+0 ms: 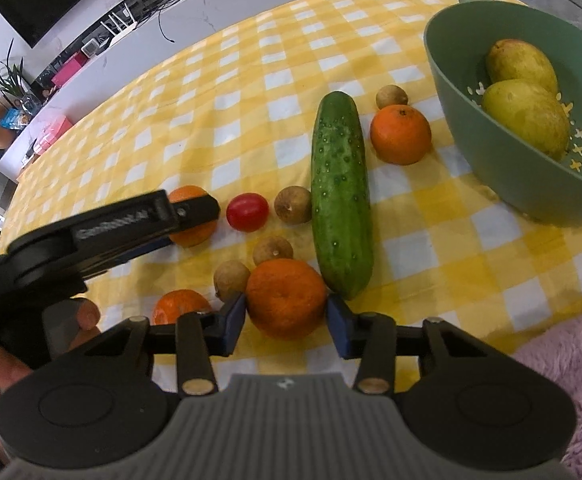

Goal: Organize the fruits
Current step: 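Grasp an orange with the left tool while the right tool grasps another orange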

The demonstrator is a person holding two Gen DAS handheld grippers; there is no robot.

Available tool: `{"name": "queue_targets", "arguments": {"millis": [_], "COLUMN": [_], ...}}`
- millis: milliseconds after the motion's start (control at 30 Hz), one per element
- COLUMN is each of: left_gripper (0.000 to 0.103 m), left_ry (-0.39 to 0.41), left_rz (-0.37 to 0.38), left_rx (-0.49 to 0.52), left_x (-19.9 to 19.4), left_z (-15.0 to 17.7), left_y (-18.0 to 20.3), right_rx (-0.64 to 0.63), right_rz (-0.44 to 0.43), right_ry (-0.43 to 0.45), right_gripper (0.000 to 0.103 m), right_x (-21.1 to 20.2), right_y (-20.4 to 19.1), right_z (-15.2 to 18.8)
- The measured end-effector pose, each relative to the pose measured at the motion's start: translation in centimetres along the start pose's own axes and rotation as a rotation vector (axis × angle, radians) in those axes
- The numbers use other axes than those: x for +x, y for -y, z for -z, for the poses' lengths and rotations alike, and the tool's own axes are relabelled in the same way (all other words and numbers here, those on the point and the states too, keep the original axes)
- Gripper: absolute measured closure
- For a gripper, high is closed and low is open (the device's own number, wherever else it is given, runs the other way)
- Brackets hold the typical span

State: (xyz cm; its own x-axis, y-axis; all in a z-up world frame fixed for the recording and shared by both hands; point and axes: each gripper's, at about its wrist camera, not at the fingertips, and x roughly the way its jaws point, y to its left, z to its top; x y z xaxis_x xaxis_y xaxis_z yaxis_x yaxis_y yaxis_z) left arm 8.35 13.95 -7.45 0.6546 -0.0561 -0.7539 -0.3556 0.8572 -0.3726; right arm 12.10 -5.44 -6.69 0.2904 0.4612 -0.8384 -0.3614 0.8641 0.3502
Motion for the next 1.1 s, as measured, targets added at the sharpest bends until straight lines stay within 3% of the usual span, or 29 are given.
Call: {"name": "queue_targets", "arguments": {"millis": [167, 267, 667, 767, 1100], "left_gripper": [0.049, 0.05, 0.051, 0.051, 0.051], "left_ry": [0.024, 0.029, 0.072, 0.097, 0.217], "left_rz": [-0.041, -0.051, -0.038, -0.008, 0.195], "left_rx": [0.078, 0.093, 0.057, 0.018, -0.053], "left_x": [0.2, 0.3, -0.5, -1.2, -3.6], "left_z": [0.3, 0.4, 0.6, 0.5, 0.2], "left_y": [0.9, 1.2, 0.5, -0.1, 0.2], "right_rx": [0.003, 0.029, 0.03, 0.02, -0.098], "right_rz": [-0.017, -0.02, -0.066, -0.096, -0.181], "right_ry": [-0.017, -0.045, 0.024, 0.055, 0.313], "right_gripper": [0.058, 0.058, 0.061, 0.061, 0.061], "right_x": [0.2, 1.0, 0.0, -0.5, -4.6], "right_y": [0.2, 0.3, 0.4, 0.3, -0.6], "right_z": [-0.1, -0.3, 0.1, 0.1, 0.2]}}
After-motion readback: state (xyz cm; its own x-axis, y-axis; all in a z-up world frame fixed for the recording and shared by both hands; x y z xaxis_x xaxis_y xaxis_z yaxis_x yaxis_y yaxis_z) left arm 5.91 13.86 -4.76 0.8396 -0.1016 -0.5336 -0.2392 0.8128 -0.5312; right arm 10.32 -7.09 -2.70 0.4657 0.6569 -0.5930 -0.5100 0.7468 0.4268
